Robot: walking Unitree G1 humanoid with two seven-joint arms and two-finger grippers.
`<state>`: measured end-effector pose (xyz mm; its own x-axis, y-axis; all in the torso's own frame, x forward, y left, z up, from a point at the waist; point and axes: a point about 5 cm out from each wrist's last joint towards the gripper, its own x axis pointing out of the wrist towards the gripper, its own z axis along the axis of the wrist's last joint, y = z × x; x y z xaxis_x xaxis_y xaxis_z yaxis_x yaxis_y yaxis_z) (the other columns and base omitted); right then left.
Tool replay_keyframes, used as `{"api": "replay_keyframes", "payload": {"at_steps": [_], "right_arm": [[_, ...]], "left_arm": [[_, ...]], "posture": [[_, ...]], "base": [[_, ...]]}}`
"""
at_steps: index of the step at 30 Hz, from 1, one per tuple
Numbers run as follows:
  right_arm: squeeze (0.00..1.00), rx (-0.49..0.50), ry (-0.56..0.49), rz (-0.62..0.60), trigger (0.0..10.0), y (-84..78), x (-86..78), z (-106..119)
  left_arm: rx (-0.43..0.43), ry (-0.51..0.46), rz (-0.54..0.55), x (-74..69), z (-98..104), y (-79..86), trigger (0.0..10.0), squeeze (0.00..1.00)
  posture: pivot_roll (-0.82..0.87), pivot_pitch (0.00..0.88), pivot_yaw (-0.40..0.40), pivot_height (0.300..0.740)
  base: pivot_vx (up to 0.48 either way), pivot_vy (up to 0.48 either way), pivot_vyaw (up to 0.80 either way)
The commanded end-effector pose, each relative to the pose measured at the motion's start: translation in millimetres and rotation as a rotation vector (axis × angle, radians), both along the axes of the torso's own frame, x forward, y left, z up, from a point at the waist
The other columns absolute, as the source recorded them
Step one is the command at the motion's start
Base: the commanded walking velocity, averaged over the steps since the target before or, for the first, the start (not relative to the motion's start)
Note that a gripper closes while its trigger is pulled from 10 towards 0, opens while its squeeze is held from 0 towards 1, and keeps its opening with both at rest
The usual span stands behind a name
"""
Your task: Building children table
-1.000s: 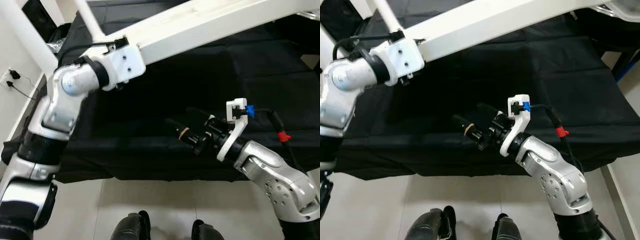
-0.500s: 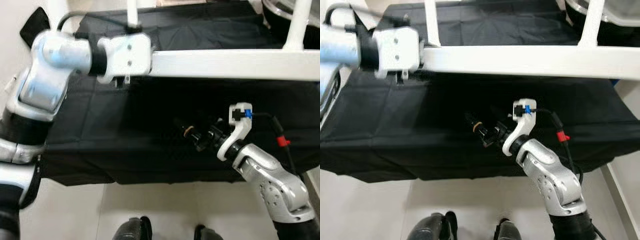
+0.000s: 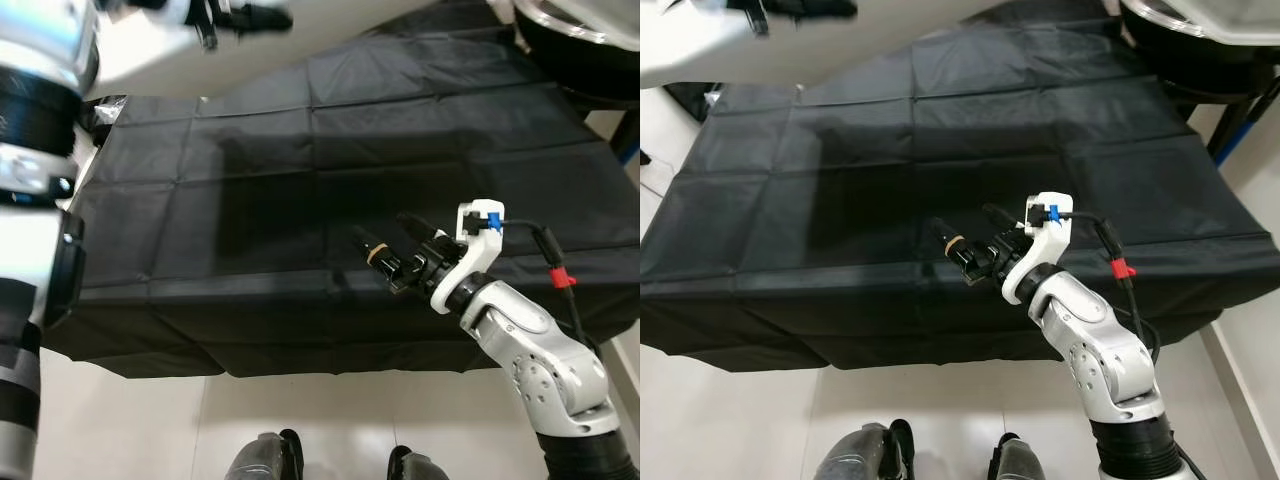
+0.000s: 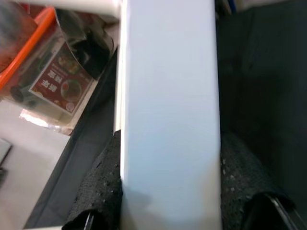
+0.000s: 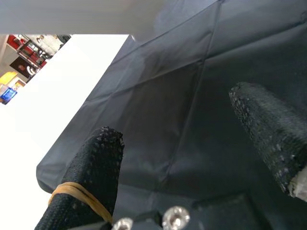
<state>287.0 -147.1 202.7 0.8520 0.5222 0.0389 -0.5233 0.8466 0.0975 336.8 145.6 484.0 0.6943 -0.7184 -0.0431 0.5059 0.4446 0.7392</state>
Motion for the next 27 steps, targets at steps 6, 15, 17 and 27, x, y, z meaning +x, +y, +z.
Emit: {"api": "replay_keyframes", "payload": {"at_steps": [6, 15, 17, 27], "right_arm": [[0.0, 0.173, -0.028, -0.066, 10.0, -9.7, 5.6, 11.0], [0.0, 0.216, -0.035, -0.07, 10.0, -10.2, 6.8, 16.5], [0.0, 0.215, -0.033, -0.064, 10.0, -6.6, 6.0, 15.9], [0.0, 0.239, -0.034, -0.062, 10.0, -4.1, 5.6, 17.4]], "left_arm": [[-0.048, -0.21, -0.249, -48.7, 47.5, -9.0, 10.0, 0.0], [0.121, -0.247, -0.256, -49.2, 39.4, 2.2, 10.0, 0.0], [0.214, -0.286, -0.178, -43.9, 39.9, 10.5, 10.0, 0.0], [0.222, -0.336, -0.067, -30.0, 44.8, 12.5, 10.0, 1.0]], "posture": [[-0.03, 0.073, 0.048, 0.74], [-0.03, 0.073, 0.044, 0.74], [-0.03, 0.072, 0.041, 0.74], [-0.04, 0.071, 0.042, 0.74]], "base": [[0.0, 0.0, 0.0], [0.0, 0.0, 0.0], [0.0, 0.0, 0.0], [0.0, 0.0, 0.0]]}}
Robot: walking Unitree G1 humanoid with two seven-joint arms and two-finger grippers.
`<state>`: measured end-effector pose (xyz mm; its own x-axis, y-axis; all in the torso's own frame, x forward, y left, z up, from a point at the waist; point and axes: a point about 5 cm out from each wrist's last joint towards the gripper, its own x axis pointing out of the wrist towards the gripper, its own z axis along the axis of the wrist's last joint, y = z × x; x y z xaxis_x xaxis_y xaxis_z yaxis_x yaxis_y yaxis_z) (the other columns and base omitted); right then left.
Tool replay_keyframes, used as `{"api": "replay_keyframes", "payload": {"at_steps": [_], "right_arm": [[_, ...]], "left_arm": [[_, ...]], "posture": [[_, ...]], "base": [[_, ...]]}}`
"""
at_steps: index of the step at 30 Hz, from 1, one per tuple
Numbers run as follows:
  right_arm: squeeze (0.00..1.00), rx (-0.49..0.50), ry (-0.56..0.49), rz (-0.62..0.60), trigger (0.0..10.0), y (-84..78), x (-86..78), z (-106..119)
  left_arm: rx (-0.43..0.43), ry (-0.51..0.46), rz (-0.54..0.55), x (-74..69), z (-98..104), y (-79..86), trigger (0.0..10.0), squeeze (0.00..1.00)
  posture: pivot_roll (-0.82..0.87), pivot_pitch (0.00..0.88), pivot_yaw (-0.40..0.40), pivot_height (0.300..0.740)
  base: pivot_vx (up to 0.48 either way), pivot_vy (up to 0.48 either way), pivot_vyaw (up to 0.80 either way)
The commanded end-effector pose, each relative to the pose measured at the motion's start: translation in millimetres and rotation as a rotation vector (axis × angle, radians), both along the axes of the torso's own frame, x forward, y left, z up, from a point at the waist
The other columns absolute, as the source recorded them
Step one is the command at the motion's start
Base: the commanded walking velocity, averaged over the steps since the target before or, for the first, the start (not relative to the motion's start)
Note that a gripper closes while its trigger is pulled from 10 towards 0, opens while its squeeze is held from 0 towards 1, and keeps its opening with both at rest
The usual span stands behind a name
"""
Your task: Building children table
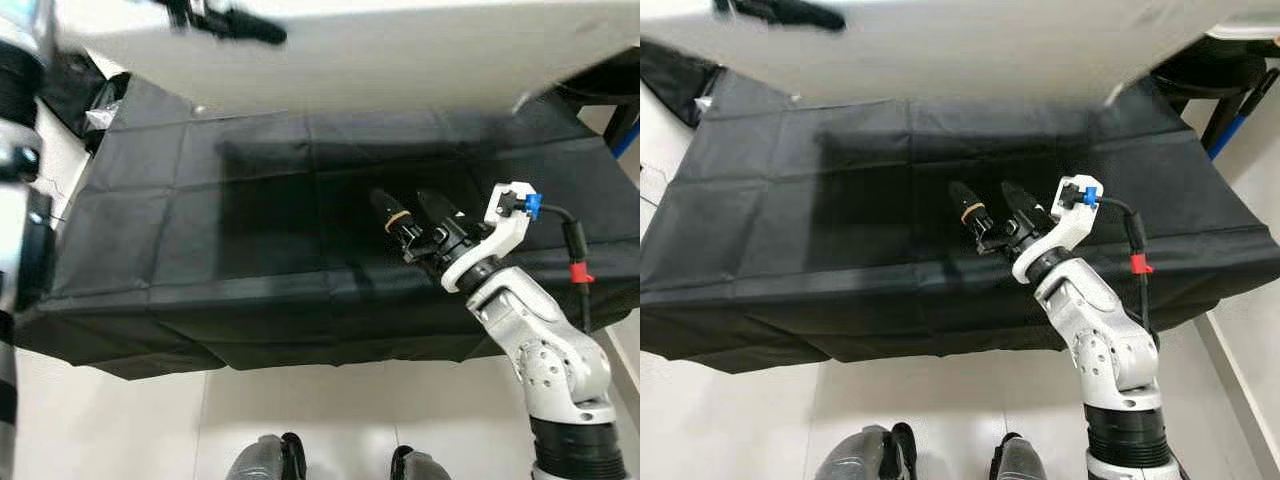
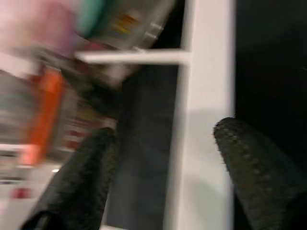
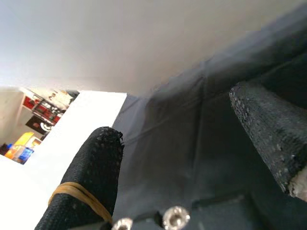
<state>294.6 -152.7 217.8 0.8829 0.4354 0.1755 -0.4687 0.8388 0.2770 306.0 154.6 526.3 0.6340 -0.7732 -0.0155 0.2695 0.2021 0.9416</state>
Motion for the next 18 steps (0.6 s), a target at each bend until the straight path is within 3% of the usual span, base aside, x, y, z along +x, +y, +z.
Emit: {"api": "replay_keyframes", "payload": {"at_steps": [1, 12, 18], "right_arm": [[0.0, 0.02, -0.01, 0.004, 10.0, 0.6, -1.6, 3.8], [0.0, 0.046, -0.044, -0.016, 10.0, -3.4, 2.9, 12.5], [0.0, 0.07, -0.061, -0.012, 10.0, -0.7, 4.2, 16.9]], "left_arm": [[-0.072, -0.058, 0.014, 0.6, 8.1, 0.5, 10.0, 1.0], [-0.257, -0.21, -0.094, -9.8, 30.9, -11.4, 10.0, 1.0], [-0.276, -0.176, -0.161, -7.6, 14.9, -9.4, 10.0, 1.0]], "posture": [[-0.04, 0.072, 0.043, 0.74], [-0.04, 0.06, 0.04, 0.74], [-0.03, 0.065, 0.037, 0.74]], "base": [[0.0, 0.0, 0.0], [0.0, 0.0, 0.0], [0.0, 0.0, 0.0]]}}
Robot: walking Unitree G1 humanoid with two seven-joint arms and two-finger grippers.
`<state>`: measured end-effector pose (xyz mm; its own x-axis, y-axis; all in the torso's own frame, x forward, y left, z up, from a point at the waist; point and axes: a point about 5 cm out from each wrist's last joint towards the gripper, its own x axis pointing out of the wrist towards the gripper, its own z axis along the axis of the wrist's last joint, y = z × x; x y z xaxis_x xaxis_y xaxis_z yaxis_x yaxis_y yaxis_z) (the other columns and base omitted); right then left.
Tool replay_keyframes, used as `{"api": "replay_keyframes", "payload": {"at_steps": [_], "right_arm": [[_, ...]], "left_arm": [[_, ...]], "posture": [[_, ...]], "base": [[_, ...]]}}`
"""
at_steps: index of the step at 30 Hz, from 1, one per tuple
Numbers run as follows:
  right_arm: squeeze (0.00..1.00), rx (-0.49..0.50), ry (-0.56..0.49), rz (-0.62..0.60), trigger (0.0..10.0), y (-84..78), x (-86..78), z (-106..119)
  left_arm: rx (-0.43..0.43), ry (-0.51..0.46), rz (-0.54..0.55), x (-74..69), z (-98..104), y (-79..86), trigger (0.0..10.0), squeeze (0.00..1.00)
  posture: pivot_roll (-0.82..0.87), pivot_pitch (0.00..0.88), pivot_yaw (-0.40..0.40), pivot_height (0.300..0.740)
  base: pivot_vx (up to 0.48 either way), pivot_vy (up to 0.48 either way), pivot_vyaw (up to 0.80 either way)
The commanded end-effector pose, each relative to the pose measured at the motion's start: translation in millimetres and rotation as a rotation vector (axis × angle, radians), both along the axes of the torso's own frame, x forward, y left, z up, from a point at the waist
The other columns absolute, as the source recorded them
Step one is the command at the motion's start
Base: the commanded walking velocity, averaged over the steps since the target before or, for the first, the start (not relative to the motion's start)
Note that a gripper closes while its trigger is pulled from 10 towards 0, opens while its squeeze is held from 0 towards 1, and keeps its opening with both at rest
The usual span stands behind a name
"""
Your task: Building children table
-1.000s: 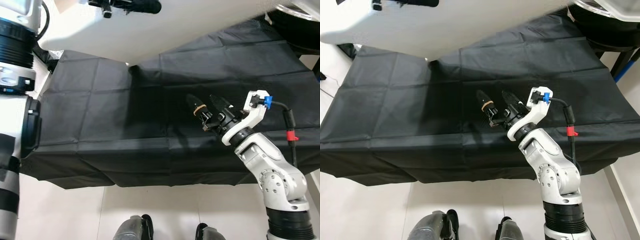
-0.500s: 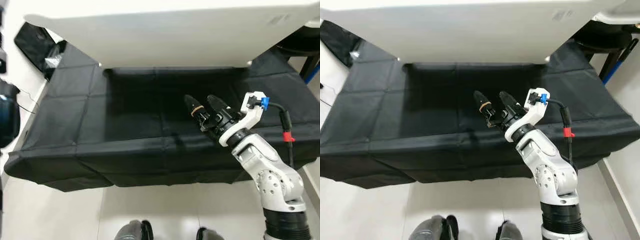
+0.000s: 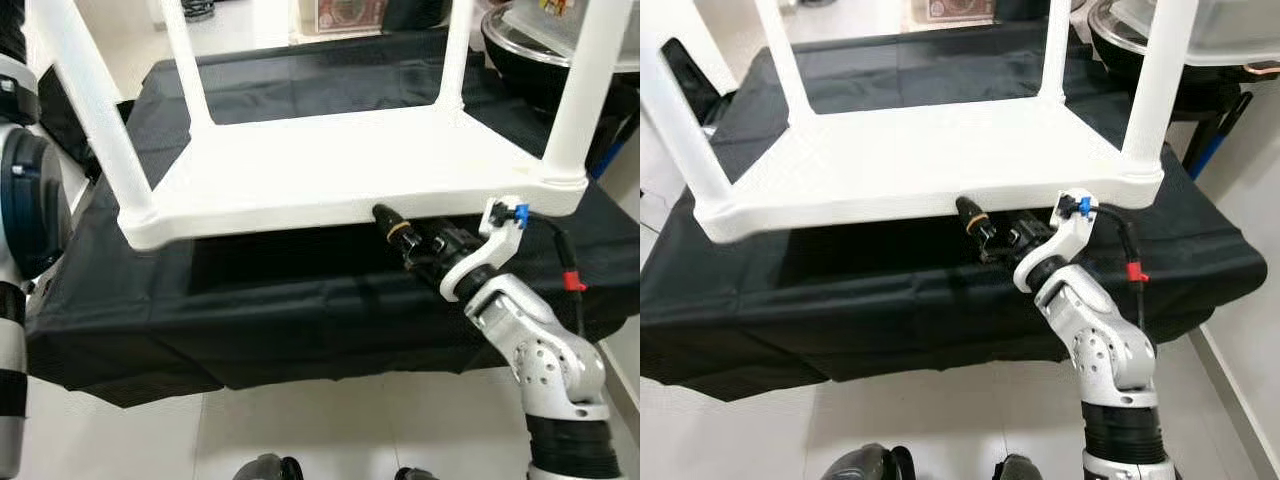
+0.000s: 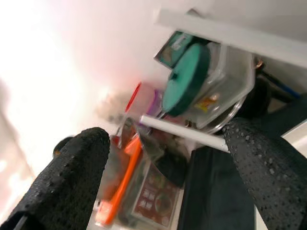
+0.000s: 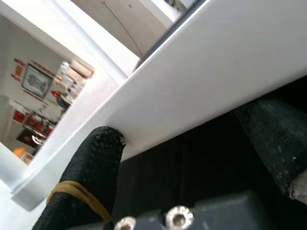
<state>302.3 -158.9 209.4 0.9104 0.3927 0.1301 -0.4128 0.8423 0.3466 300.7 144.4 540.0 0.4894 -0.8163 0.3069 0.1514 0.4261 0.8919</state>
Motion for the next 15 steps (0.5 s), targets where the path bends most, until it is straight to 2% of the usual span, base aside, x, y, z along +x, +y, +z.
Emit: {"api": "replay_keyframes", "payload": {"at_steps": [1, 3, 5, 6, 7, 8, 9, 11, 12, 13, 14, 15], "right_arm": [[0.0, 0.03, -0.139, 0.025, 10.0, 6.4, -3.6, 26.5], [0.0, 0.042, -0.144, 0.026, 10.0, 7.8, -4.0, 27.3], [0.0, 0.042, -0.144, 0.026, 10.0, 7.8, -4.0, 27.3], [0.0, 0.047, -0.144, 0.027, 10.0, 8.2, -4.1, 27.8], [0.0, 0.059, -0.159, 0.036, 10.0, 10.2, -3.3, 31.1], [0.0, 0.059, -0.159, 0.036, 10.0, 10.2, -3.3, 31.1], [0.0, 0.072, -0.183, 0.044, 10.0, 13.7, -0.2, 38.1], [0.0, 0.072, -0.183, 0.044, 10.0, 13.7, -0.2, 38.1], [0.0, 0.078, -0.231, 0.051, 10.0, 18.9, 7.3, 51.0], [0.0, 0.088, -0.303, 0.052, 10.0, 25.1, 19.1, 71.1], [0.0, 0.088, -0.303, 0.052, 10.0, 25.1, 19.1, 71.1], [0.0, 0.11, -0.378, 0.041, 10.0, 29.1, 32.6, 95.0]], "left_arm": [[0.019, 0.024, -0.046, -0.7, -9.7, 0.9, 10.0, 1.0], [0.058, 0.075, -0.1, 0.9, -33.5, 1.5, 10.0, 1.0], [0.058, 0.075, -0.1, 0.9, -33.5, 1.5, 10.0, 1.0], [0.063, 0.091, -0.114, 1.4, -41.6, 1.7, 10.0, 0.78], [0.063, 0.143, -0.148, 3.1, -62.5, 0.0, 10.0, 0.39], [0.063, 0.143, -0.148, 3.1, -62.5, 0.0, 10.0, 0.39], [0.052, 0.203, -0.188, 4.2, -86.4, -3.4, 10.0, 0.0], [0.052, 0.203, -0.188, 4.2, -86.4, -3.4, 10.0, 0.0], [0.028, 0.288, -0.242, 3.9, -118.6, -8.7, 10.0, 0.0], [-0.049, 0.401, -0.299, 2.7, -153.5, -13.9, 10.0, 0.0], [-0.049, 0.401, -0.299, 2.7, -153.5, -13.9, 10.0, 0.0], [-0.153, 0.517, -0.355, -1.0, -186.7, -18.3, 10.0, 0.0]], "posture": [[-0.03, 0.07, 0.035, 0.74], [-0.03, 0.07, 0.035, 0.74], [-0.03, 0.07, 0.035, 0.74], [-0.03, 0.069, 0.034, 0.74], [-0.02, 0.069, 0.033, 0.74], [-0.02, 0.069, 0.033, 0.74], [-0.02, 0.068, 0.025, 0.74], [-0.02, 0.068, 0.025, 0.74], [-0.01, 0.064, 0.022, 0.74], [0.0, 0.06, 0.021, 0.74], [0.0, 0.06, 0.021, 0.74], [0.01, 0.06, 0.016, 0.74]], "base": [[0.0, 0.0, 0.0], [0.0, 0.0, 0.0], [0.0, 0.0, 0.0], [0.0, 0.0, 0.0], [0.0, 0.0, 0.0], [0.0, 0.0, 0.0], [0.0, 0.0, 0.0], [0.0, 0.0, 0.0], [0.0, 0.0, 0.0], [0.0, 0.0, 0.0], [0.0, 0.0, 0.0], [0.0, 0.0, 0.0]]}}
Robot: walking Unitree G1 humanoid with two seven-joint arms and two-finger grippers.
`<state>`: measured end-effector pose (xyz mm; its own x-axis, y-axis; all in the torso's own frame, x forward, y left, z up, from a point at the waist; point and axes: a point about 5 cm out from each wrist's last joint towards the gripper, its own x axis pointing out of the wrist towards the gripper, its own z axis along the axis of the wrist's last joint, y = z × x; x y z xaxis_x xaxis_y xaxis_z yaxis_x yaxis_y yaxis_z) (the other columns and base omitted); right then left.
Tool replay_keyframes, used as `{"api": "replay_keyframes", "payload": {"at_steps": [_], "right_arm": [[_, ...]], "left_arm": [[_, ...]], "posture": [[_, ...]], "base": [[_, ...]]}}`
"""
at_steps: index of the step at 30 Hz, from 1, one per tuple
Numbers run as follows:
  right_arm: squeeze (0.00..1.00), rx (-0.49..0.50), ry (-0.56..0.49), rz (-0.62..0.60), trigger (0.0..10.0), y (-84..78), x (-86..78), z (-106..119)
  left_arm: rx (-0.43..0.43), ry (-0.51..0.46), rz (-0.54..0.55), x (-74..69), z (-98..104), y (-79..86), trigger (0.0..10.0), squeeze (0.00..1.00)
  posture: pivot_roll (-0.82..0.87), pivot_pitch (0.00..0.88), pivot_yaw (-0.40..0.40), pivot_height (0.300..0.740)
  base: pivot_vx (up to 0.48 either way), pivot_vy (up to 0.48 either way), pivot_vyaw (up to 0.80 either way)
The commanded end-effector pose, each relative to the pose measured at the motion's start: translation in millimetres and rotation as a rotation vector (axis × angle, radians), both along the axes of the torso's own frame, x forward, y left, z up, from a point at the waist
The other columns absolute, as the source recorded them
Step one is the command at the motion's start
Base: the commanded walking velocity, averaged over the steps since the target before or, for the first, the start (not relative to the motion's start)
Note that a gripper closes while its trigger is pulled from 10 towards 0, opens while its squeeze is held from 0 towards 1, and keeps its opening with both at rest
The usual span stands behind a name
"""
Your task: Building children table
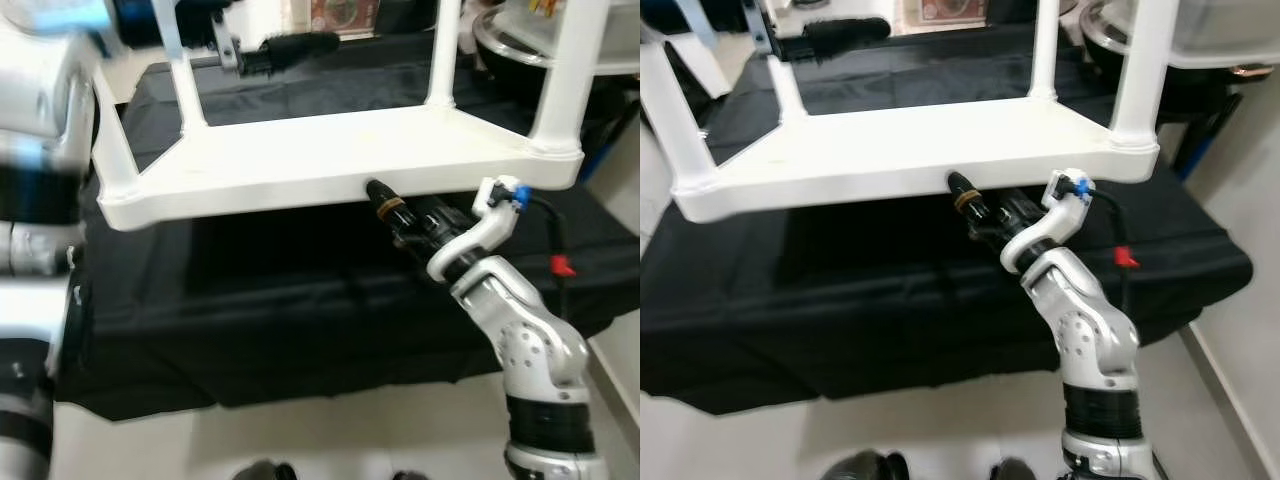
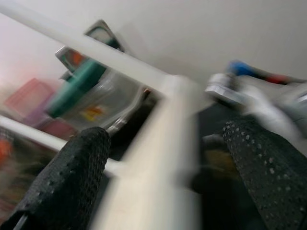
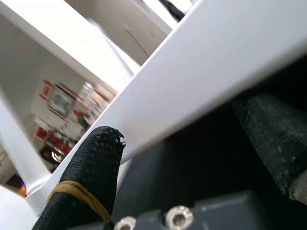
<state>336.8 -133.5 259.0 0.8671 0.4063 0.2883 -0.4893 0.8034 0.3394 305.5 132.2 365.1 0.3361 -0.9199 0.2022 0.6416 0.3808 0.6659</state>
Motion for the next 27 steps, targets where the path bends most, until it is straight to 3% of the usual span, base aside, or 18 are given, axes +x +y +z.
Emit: {"api": "replay_keyframes", "payload": {"at_steps": [1, 2, 4, 6, 7, 8, 9, 12, 16, 18, 21, 27], "right_arm": [[0.0, 0.042, -0.232, 0.004, 10.0, 3.7, -1.9, 45.4], [0.0, 0.053, -0.308, -0.018, 10.0, 5.7, 10.0, 69.8], [0.0, 0.053, -0.308, -0.018, 10.0, 5.7, 10.0, 69.8], [0.0, 0.117, -0.486, -0.071, 10.0, -2.1, 21.1, 132.3], [0.0, 0.117, -0.486, -0.071, 10.0, -2.1, 21.1, 132.3], [0.0, 0.15, -0.606, -0.144, 10.0, -17.1, 17.3, 176.2], [0.0, 0.154, -0.625, -0.161, 10.0, -20.5, 15.9, 183.4], [0.0, 0.147, -0.624, -0.151, 10.0, -25.4, 12.1, 180.2], [0.0, 0.042, -0.495, -0.107, 10.0, -17.0, 15.7, 126.9], [0.0, 0.025, -0.473, -0.087, 10.0, -14.3, 18.0, 114.3], [0.0, -0.136, -0.436, -0.029, 10.0, -6.2, 13.0, 80.8], [0.0, -0.212, -0.355, -0.024, 10.0, -7.2, 7.8, 51.3]], "left_arm": [[-0.053, 0.069, -0.04, -5.8, -11.9, -6.2, 10.0, 0.0], [-0.153, 0.19, -0.063, -9.9, -41.1, -10.6, 10.0, 0.0], [-0.153, 0.19, -0.063, -9.9, -41.1, -10.6, 10.0, 0.0], [-0.258, 0.39, -0.061, -21.4, -95.9, -23.8, 10.0, 0.0], [-0.258, 0.39, -0.061, -21.4, -95.9, -23.8, 10.0, 0.0], [-0.301, 0.484, -0.052, -32.5, -119.8, -38.3, 10.0, 0.0], [-0.308, 0.498, -0.051, -34.6, -122.4, -41.1, 10.0, 0.0], [-0.355, 0.497, -0.046, -40.0, -119.0, -49.6, 10.0, 0.0], [-0.463, 0.515, 0.024, -40.0, -112.7, -52.4, 10.0, 0.0], [-0.48, 0.543, 0.032, -41.4, -114.2, -52.0, 10.0, 0.0], [-0.495, 0.534, 0.054, -44.5, -110.3, -50.7, 10.0, 0.0], [-0.527, 0.496, 0.081, -43.4, -100.1, -48.7, 10.0, 0.0]], "posture": [[0.01, 0.06, 0.016, 0.74], [0.02, 0.05, 0.01, 0.74], [0.02, 0.05, 0.01, 0.74], [0.03, 0.04, 0.005, 0.74], [0.03, 0.04, 0.005, 0.74], [0.03, 0.035, 0.007, 0.74], [0.03, 0.035, 0.007, 0.74], [0.03, 0.034, -0.004, 0.74], [0.01, 0.05, 0.0, 0.74], [0.01, 0.05, 0.0, 0.74], [0.0, 0.057, 0.008, 0.74], [-0.01, 0.055, 0.006, 0.74]], "base": [[0.0, 0.0, 0.0], [0.0, 0.0, 0.0], [0.0, 0.0, 0.0], [0.0, 0.0, 0.0], [0.0, 0.0, 0.0], [0.0, 0.0, 0.0], [0.0, 0.0, 0.0], [0.0, 0.0, 0.0], [0.0, 0.0, 0.0], [0.0, 0.0, 0.0], [0.0, 0.0, 0.0], [0.0, 0.0, 0.0]]}}
